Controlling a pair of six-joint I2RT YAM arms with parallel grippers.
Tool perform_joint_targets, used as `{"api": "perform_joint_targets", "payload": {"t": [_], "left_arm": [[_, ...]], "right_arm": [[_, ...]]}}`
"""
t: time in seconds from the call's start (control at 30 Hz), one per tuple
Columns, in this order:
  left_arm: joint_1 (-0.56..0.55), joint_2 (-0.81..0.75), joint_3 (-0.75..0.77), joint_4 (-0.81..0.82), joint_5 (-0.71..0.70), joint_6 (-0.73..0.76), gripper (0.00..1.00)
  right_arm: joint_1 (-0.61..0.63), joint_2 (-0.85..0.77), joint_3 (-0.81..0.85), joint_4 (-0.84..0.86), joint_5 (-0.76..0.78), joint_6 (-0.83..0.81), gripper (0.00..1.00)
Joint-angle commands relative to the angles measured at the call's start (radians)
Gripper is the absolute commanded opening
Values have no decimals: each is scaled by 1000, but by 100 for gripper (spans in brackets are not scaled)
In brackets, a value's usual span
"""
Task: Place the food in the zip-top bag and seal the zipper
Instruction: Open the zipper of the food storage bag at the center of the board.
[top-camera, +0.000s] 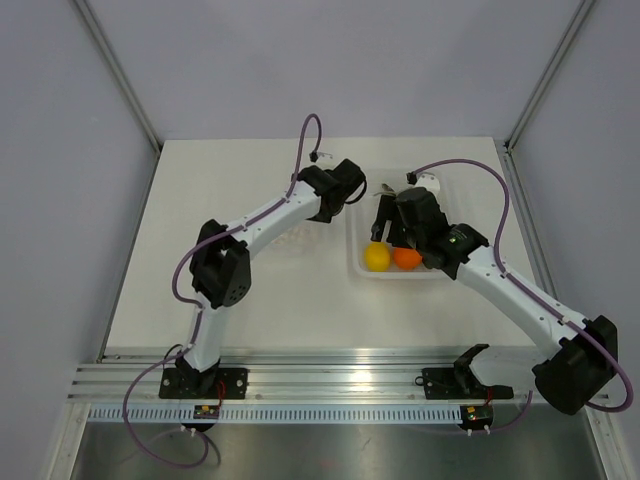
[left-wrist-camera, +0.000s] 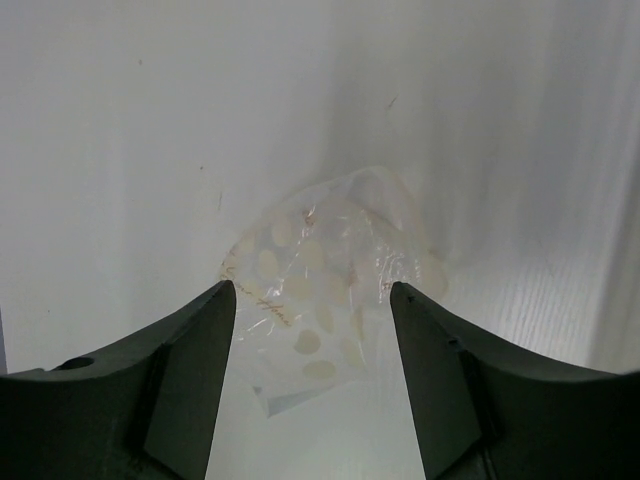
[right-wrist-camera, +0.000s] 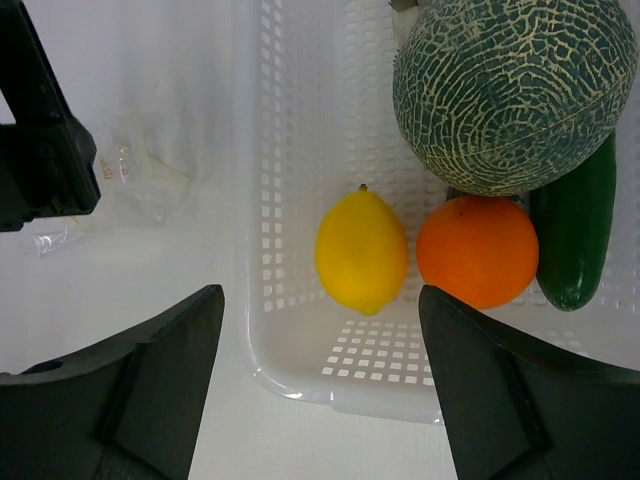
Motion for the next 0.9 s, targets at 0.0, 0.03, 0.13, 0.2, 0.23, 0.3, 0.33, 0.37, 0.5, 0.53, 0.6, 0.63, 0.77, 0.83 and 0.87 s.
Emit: {"api": "perform_joint_targets", "payload": {"t": [0.0,0.03,0.13,0.2,0.23,0.3,0.33,0.37,0.5,0.53,0.6,0.63,0.77,0.83,0.87], "left_arm": [[-5,-149,-124,19,-4,-11,66],[-5,-240,-173,46,14,1,66],[7,-347,-327,142,135,42,59],[18,-358,-373,162,233,48,50],[22,-359,-385,169,243,47,48],[24,-359,-416,182,269,44,46],[25,-358,-425,197,281,45,46],[27,-355,-435,206,297,47,46],[57,-356,-508,272,390,53,46],[65,-356,-523,303,406,53,45],[82,-364,-548,335,417,56,45],[82,-370,-575,362,412,59,40],[82,-389,-611,398,438,78,16],[84,-404,-626,419,453,85,7],[84,-411,-643,427,469,90,0]], "right_arm": [[-7,-31,-5,-25,36,-5,87],[-7,-34,-5,-25,36,-5,87],[-8,-37,-11,-16,27,-2,88],[-8,-31,-8,-7,18,0,88],[-8,-24,-8,-5,13,3,88],[-8,-16,0,-5,3,5,88],[-8,-17,0,-7,-2,5,88],[-8,-19,0,-7,-2,5,87],[-8,-37,-2,-14,4,3,88],[-8,-39,0,-17,4,5,88],[-8,-42,0,-21,-4,5,88],[-8,-42,0,-19,-7,6,88],[-8,-27,9,1,-94,-6,88],[-8,1,24,12,-141,-29,88],[-8,12,41,22,-193,-38,88]]}}
